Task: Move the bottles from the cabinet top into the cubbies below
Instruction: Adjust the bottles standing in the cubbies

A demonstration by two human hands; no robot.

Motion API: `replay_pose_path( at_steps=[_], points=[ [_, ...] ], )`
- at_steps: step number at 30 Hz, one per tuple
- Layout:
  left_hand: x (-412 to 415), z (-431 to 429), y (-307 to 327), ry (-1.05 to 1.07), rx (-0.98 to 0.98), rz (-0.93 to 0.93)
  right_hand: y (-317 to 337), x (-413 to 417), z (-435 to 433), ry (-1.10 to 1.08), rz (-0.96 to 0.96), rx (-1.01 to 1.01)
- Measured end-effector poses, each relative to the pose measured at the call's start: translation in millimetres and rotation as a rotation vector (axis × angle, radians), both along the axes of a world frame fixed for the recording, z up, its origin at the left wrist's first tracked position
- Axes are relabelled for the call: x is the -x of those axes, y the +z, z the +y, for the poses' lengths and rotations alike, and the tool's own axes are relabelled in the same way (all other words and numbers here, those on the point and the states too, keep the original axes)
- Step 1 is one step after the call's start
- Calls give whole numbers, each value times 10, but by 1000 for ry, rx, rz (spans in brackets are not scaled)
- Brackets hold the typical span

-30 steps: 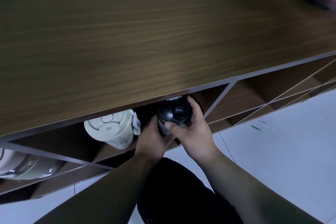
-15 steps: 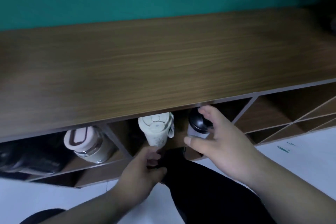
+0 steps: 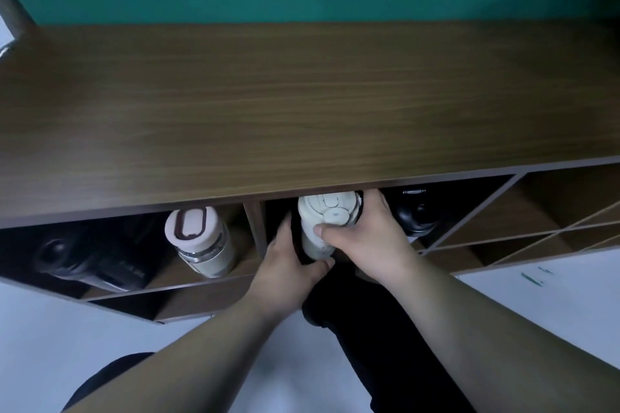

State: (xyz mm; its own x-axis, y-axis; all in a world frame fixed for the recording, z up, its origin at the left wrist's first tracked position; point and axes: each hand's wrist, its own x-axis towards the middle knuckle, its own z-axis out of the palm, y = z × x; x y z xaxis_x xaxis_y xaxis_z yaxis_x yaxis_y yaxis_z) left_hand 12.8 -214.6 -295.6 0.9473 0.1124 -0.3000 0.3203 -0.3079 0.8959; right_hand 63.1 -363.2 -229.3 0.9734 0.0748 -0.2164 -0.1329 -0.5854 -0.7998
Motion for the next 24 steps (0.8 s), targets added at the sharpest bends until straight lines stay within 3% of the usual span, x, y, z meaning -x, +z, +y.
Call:
replay_pose_path(
  at_steps=[9, 24],
  points=[
    [-87, -52, 54, 42, 80, -67, -81, -66, 17, 35, 48, -167],
    [-74, -35, 16, 44, 63, -67, -33, -70, 16, 70, 39, -132]
  ],
)
